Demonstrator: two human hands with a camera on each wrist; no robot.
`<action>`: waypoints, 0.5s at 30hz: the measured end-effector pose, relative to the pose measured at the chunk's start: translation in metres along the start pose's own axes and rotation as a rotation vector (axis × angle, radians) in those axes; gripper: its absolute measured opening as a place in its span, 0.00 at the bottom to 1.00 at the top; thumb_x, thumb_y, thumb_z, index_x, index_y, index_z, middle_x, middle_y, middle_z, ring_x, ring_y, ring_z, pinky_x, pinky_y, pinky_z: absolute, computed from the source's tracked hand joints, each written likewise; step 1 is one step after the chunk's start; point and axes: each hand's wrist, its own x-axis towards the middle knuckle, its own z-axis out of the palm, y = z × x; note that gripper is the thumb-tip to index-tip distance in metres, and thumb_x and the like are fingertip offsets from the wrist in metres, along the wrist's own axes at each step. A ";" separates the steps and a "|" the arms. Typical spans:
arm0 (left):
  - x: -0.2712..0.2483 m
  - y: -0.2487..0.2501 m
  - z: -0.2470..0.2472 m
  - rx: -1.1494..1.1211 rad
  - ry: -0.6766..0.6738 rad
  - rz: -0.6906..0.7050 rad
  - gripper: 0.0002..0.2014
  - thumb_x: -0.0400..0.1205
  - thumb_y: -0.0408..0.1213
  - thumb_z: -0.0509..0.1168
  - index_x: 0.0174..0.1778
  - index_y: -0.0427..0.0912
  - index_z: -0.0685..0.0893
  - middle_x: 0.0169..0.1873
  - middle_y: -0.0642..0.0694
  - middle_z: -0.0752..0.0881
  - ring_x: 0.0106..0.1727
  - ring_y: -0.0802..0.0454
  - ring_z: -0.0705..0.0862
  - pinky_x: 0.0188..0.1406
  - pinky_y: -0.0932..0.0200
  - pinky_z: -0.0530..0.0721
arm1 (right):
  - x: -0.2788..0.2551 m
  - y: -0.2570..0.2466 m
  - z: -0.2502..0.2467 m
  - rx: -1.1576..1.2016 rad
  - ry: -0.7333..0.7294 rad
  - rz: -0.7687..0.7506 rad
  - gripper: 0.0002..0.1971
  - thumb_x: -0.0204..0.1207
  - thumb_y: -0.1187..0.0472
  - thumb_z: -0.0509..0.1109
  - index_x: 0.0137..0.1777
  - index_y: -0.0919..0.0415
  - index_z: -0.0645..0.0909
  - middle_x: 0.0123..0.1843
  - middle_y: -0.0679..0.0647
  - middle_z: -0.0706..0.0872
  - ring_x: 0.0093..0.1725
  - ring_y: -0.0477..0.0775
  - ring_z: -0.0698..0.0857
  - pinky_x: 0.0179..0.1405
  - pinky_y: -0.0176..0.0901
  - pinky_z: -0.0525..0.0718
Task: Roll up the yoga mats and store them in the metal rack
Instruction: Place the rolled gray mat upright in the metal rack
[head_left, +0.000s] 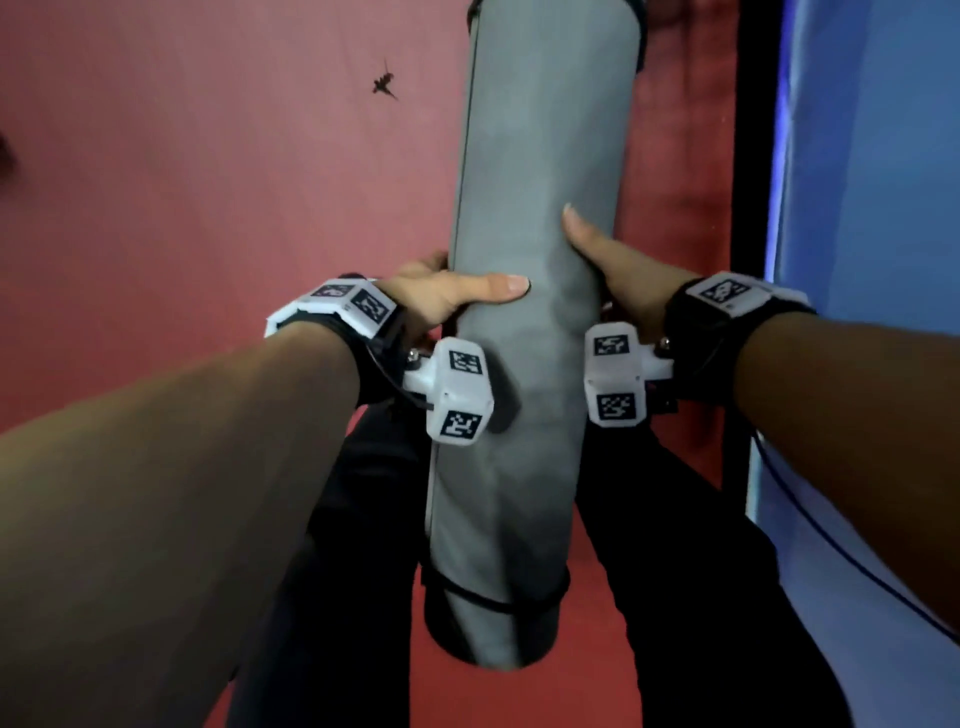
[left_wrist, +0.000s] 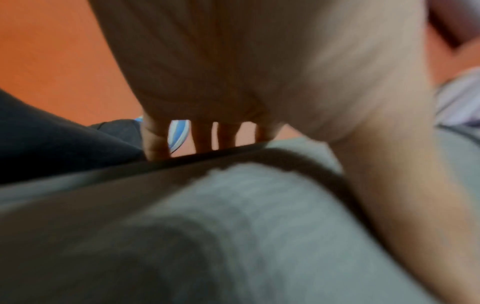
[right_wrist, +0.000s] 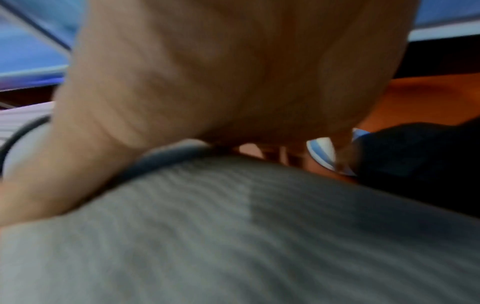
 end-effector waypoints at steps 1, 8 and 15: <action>-0.003 0.004 0.004 0.011 0.019 0.032 0.39 0.58 0.38 0.87 0.66 0.40 0.82 0.55 0.40 0.91 0.55 0.39 0.91 0.60 0.38 0.86 | -0.004 -0.008 -0.002 0.015 0.020 -0.014 0.44 0.62 0.30 0.76 0.73 0.57 0.77 0.61 0.54 0.89 0.47 0.50 0.92 0.43 0.45 0.91; -0.020 0.080 0.032 -0.169 0.093 0.146 0.60 0.53 0.61 0.83 0.81 0.43 0.68 0.64 0.49 0.86 0.62 0.45 0.87 0.62 0.39 0.85 | -0.021 -0.054 -0.035 -0.131 0.058 -0.166 0.56 0.38 0.30 0.86 0.70 0.50 0.76 0.61 0.51 0.89 0.54 0.57 0.91 0.54 0.62 0.88; -0.004 0.076 0.049 0.102 0.031 0.422 0.47 0.60 0.35 0.86 0.70 0.57 0.66 0.58 0.59 0.85 0.55 0.65 0.87 0.52 0.63 0.87 | -0.027 -0.049 -0.040 0.081 0.117 -0.208 0.65 0.38 0.23 0.81 0.78 0.52 0.67 0.66 0.50 0.86 0.59 0.56 0.89 0.56 0.55 0.87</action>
